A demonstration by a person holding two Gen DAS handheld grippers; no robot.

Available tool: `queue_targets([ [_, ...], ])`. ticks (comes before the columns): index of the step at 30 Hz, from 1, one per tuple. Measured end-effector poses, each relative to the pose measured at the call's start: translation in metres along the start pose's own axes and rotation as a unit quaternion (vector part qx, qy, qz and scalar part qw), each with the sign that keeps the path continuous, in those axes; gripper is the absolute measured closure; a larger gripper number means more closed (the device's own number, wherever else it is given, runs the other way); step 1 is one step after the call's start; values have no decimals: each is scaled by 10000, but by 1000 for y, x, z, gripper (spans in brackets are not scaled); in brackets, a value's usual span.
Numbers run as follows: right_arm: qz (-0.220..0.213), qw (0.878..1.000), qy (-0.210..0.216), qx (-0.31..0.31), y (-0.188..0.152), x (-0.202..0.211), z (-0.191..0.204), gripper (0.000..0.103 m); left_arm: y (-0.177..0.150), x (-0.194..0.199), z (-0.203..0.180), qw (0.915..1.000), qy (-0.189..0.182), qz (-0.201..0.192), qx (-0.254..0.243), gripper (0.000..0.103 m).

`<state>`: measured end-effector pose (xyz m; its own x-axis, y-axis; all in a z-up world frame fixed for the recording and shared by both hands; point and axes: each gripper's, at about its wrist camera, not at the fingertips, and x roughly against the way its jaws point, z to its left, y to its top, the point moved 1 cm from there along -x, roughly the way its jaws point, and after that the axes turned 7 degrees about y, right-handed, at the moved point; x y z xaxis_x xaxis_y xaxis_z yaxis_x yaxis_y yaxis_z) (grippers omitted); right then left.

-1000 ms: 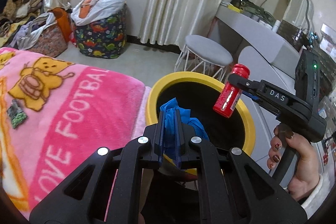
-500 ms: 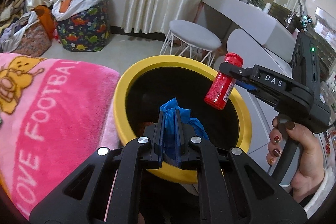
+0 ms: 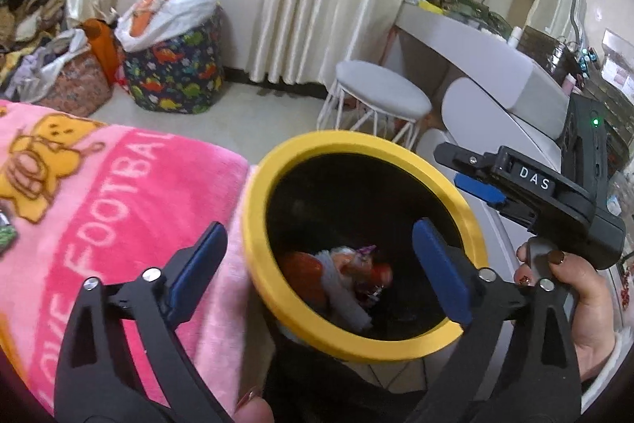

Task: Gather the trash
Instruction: 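Open both tools to drop the tube and blue plastic into the bin, then move both open tools back to the last wrappers on the blanket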

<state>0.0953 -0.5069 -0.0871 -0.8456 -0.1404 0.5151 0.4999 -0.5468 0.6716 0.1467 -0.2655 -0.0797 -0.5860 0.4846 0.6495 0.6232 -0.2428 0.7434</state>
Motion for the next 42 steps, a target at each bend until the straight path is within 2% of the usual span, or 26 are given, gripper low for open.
queue_targets([
  [10,86,9982,390,439,-2,-7,42,31,0,42,41,9965,677,-471,152,11],
  [22,340,9892,759,1208,-17,-26,112,29,-7,79,92,9888,1149,-771,555,11],
  [26,506,9830,934,1498,-27,-34,137,28,-13,93,110,9849,1350,-865,651,11],
  [32,891,9703,1577,1604,-39,-54,179,28,-27,117,147,9760,1806,-957,746,11],
  [42,1507,9458,1956,2110,-74,-98,250,28,-61,154,217,9623,2261,-836,1262,11],
])
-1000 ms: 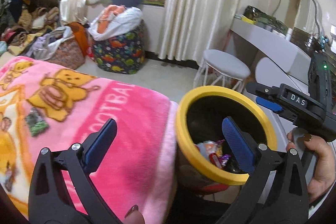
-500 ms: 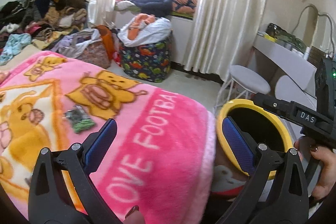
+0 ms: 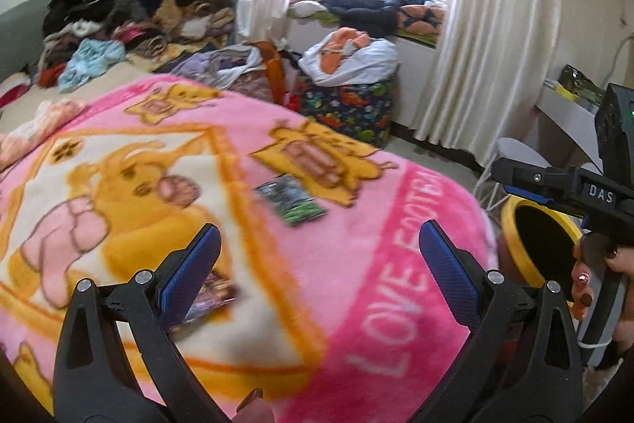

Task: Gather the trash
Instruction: 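Move both open tools back to the last wrappers on the blanket, then grasp green-black snack packet with right tool while left grasps brown candy wrapper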

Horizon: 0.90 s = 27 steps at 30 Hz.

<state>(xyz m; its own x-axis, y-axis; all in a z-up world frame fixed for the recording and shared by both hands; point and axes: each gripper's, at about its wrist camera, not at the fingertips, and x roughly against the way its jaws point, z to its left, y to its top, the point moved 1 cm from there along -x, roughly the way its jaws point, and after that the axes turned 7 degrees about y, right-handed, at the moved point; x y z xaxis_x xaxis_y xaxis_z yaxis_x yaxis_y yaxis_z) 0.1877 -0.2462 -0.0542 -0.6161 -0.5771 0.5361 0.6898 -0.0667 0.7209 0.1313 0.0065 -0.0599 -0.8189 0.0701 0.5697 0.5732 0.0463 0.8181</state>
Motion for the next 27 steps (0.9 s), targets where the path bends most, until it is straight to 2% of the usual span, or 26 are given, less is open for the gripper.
queue_targets([
  [5,371,9990,199,174,2,-46,21,29,-7,-2,33,9997,158,163,101,11],
  [12,877,9936,196,682,5,-113,50,34,-26,-14,61,9978,64,653,-75,25],
  [20,1493,9851,169,836,2,-177,56,37,-45,-34,76,9915,-119,1242,-375,38],
  [23,1676,9817,123,900,0,-196,54,39,-48,-41,75,9891,-143,1353,-560,47],
  [25,1789,9796,114,913,-2,-206,53,43,-51,-47,75,9869,-130,1475,-636,62],
  [27,1911,9768,87,963,-5,-215,51,56,-54,-52,74,9849,-122,1593,-660,73],
])
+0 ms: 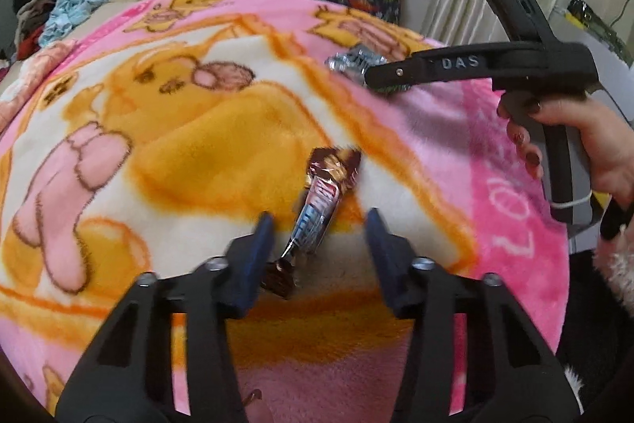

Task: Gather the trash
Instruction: 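Grasp green-black snack packet with right tool while left grasps brown candy wrapper, then carry both held wrappers over the yellow-rimmed bin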

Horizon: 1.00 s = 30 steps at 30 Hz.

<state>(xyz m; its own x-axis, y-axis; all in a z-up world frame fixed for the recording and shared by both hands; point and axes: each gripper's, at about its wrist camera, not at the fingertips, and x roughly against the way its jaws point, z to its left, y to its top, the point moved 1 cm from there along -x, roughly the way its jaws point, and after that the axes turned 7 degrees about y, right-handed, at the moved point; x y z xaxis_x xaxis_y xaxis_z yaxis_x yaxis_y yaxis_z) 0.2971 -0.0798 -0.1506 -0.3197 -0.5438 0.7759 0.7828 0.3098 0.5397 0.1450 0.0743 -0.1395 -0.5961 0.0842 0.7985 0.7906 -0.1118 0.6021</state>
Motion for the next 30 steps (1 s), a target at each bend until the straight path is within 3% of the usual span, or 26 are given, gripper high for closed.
queue_targets([
  [1,55,10000,-22,36,0,-4,0,58,-1,-2,-1,10000,-2,54,-37,77],
  [3,65,9999,-61,123,-2,-6,0,75,-1,-4,-2,9999,-3,84,-68,84],
  [5,28,9999,-25,105,-5,-1,0,79,0,-3,-3,9999,-18,105,-41,93],
  [17,-404,9991,-31,-133,-46,71,0,80,14,8,-15,9986,-186,-7,498,94],
  [30,-1160,9919,-192,-471,-87,172,-19,80,52,36,-93,9972,-529,-501,175,94],
])
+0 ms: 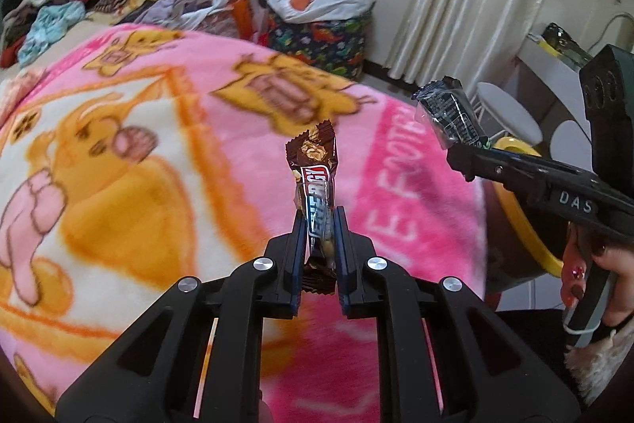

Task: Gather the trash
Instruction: 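Carry both held wrappers over the yellow-rimmed bin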

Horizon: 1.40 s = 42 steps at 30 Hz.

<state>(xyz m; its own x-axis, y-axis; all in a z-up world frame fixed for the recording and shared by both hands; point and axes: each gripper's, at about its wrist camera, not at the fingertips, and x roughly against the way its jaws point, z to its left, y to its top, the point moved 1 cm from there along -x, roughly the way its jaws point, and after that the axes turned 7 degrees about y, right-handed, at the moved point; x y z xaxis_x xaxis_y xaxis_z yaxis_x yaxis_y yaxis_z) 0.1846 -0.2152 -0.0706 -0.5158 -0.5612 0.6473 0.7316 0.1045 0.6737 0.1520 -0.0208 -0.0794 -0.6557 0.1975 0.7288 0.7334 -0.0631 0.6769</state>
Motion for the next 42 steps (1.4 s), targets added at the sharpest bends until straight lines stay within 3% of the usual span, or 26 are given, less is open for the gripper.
queue_targets([
  [16,-801,9957,-149,-441,-20,102,-46,80,23,18,-87,9977,-312,-394,-450,94],
  [42,-1287,9795,-794,-1334,-64,176,-121,80,27,15,-181,9896,-857,-479,-1052,94],
])
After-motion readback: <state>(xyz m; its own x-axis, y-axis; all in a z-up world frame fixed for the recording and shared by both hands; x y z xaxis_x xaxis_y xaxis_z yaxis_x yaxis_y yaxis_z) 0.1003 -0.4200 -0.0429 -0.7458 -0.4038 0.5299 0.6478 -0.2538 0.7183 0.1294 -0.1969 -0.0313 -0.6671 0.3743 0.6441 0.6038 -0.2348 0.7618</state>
